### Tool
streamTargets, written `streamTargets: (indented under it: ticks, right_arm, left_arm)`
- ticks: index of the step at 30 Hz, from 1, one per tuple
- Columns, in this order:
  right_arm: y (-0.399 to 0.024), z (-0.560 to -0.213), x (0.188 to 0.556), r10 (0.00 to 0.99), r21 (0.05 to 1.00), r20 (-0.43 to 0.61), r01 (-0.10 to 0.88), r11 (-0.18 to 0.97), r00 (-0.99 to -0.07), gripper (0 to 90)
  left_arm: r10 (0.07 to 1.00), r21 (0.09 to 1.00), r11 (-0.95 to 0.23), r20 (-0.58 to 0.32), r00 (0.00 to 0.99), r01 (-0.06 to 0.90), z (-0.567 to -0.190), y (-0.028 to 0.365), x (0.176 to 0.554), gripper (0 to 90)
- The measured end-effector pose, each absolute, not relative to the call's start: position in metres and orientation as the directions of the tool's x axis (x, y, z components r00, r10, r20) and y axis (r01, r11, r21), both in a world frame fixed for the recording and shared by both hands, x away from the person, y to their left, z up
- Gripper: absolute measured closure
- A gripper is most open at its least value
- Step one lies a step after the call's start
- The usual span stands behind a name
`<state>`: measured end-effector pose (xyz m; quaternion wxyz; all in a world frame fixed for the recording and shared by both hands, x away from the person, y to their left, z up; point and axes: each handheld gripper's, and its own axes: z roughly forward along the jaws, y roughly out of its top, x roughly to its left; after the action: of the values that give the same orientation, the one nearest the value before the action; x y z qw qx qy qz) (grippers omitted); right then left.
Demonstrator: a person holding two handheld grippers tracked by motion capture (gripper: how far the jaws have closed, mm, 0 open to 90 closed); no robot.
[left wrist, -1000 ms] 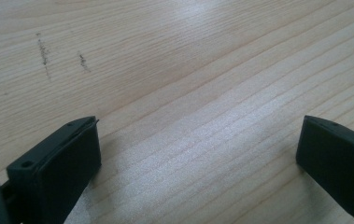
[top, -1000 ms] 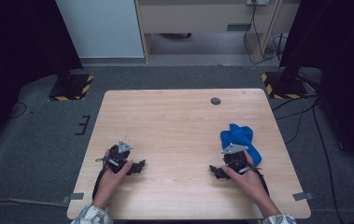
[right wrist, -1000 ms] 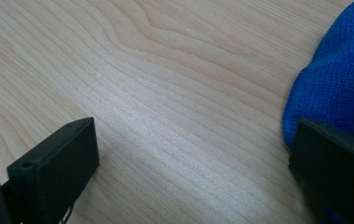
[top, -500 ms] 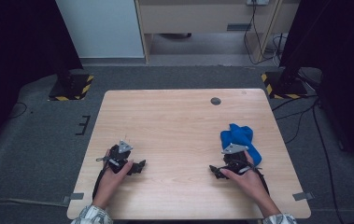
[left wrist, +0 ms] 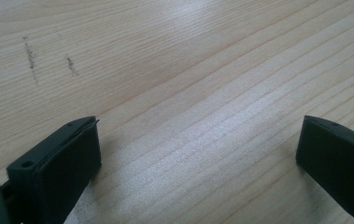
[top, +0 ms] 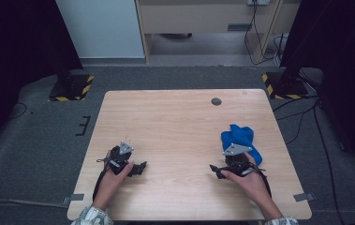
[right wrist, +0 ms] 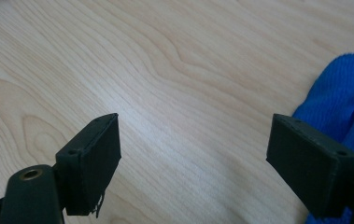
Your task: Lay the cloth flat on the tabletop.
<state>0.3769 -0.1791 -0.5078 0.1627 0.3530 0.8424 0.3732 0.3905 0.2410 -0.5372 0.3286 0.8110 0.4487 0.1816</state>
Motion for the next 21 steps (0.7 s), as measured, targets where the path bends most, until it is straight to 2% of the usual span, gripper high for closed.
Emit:
streamTargets:
  ticks: [7, 17, 21]
  right_arm:
    - [-0.188, -0.496, 0.379, 0.73, 0.79, -0.004, 0.445, 0.421, -0.683, 17.9]
    - [-0.235, -0.452, 0.396, 0.844, 0.828, -0.019, 0.464, 0.314, -0.537, 15.2]
    - [-0.245, -0.448, 0.403, 0.855, 0.835, 0.003, 0.472, 0.284, -0.519, 13.1]
  left_arm:
    - [0.846, 0.697, -0.381, -0.002, 0.533, 0.607, -0.537, 0.24, 0.391, 0.0]
    - [0.829, 0.697, -0.4, -0.002, 0.56, 0.595, -0.537, 0.239, 0.391, 0.0]
    - [0.831, 0.697, -0.398, -0.002, 0.556, 0.597, -0.537, 0.239, 0.391, 0.0]
